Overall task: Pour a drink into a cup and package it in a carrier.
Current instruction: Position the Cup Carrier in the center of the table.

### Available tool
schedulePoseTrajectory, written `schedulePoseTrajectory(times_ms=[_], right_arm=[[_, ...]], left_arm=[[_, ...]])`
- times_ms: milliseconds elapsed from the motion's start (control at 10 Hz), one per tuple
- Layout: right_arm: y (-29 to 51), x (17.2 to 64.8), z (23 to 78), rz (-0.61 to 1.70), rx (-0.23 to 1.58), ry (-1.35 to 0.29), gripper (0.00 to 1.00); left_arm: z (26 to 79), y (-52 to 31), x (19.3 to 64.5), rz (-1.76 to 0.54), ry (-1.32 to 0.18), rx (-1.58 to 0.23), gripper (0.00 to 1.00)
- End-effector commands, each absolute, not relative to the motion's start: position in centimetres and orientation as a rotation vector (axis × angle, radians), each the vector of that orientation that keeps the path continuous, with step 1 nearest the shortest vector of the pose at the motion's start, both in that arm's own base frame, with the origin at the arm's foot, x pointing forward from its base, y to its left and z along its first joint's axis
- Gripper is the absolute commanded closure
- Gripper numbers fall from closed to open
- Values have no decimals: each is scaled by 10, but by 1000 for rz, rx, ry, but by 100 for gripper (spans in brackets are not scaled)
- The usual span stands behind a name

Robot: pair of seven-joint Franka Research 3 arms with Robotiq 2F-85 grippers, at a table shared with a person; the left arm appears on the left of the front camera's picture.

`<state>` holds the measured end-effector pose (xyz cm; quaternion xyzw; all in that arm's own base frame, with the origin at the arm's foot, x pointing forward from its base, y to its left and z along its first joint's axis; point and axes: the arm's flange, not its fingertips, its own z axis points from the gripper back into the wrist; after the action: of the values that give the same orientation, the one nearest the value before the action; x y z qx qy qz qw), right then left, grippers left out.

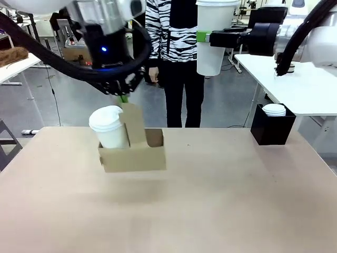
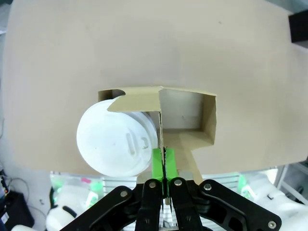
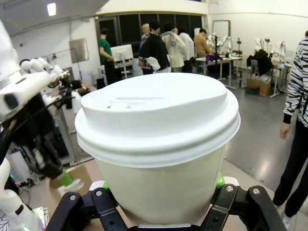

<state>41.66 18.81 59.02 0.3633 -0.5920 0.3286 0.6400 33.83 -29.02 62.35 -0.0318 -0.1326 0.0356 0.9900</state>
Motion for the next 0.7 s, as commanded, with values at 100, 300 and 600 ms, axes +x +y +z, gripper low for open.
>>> schedulePoseTrajectory(times_ms=[100, 300, 600], right_arm=[[192, 420, 593, 748, 832, -1374, 19], [192, 420, 593, 748, 832, -1374, 19], [192, 420, 593, 748, 832, -1374, 19]], left_arm=[[587, -336, 329, 123, -224, -28, 99], [565, -360, 329, 114, -228, -3, 99], [526, -387, 335, 97, -204, 46, 99]])
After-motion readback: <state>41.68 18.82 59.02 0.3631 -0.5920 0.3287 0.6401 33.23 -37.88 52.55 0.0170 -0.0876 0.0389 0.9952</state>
